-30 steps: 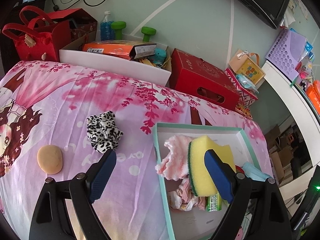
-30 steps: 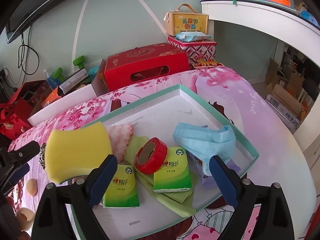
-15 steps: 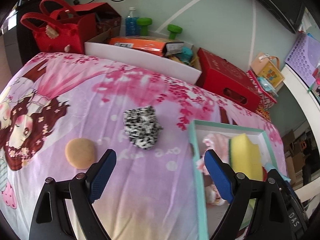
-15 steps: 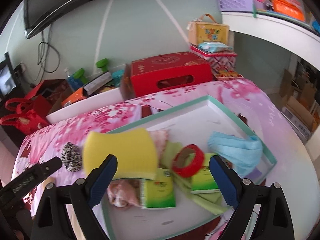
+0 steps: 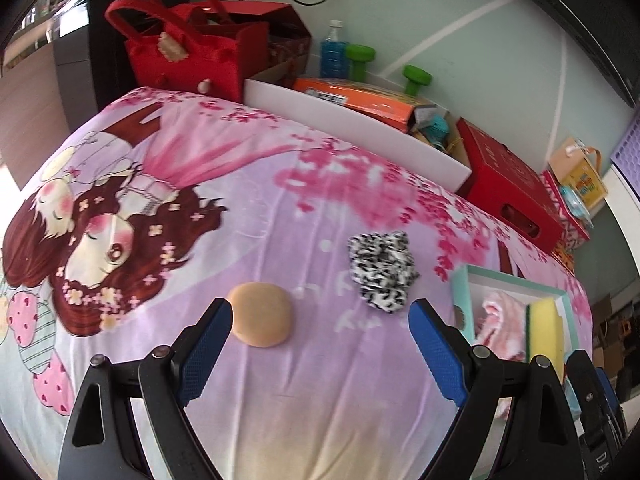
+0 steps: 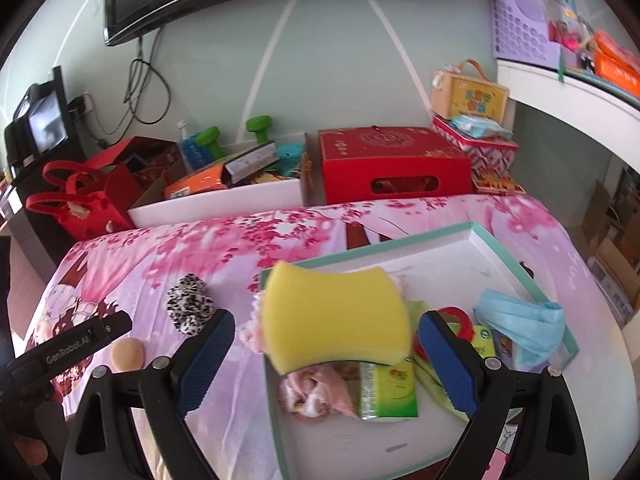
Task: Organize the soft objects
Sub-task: 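Move both tools back toward the scrunchie and tan makeup puff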
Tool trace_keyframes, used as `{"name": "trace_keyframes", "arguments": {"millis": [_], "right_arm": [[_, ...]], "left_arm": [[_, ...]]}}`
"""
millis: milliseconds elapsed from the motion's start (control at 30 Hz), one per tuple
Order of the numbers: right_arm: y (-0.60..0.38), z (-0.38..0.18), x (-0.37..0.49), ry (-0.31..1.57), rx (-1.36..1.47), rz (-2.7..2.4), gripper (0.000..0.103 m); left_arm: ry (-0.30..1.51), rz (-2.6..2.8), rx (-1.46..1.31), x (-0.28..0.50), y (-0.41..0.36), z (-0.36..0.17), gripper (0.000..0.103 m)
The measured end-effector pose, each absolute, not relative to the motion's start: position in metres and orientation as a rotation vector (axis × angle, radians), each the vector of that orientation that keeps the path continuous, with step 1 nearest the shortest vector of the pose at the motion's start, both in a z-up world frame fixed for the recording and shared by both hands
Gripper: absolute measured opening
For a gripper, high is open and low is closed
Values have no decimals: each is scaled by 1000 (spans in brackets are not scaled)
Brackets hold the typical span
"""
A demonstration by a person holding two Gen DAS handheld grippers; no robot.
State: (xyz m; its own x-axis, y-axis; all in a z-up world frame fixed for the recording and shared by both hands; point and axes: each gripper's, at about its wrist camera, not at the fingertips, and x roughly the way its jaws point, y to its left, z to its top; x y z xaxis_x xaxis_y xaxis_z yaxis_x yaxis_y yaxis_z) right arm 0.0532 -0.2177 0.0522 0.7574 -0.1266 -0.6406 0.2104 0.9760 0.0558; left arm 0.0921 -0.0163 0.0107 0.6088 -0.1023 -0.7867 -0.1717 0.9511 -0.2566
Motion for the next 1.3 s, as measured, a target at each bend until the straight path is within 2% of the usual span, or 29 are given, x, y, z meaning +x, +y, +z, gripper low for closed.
{"name": "trace_keyframes", "arguments": {"millis": [900,1300], "right_arm": [[-124,40,71,714,43,5,95],[-97,14,88,771,52,64,95]], "left_arm": [[905,194,-349,75,61,18,90],[914,251,-338,69,92,16,90]]}}
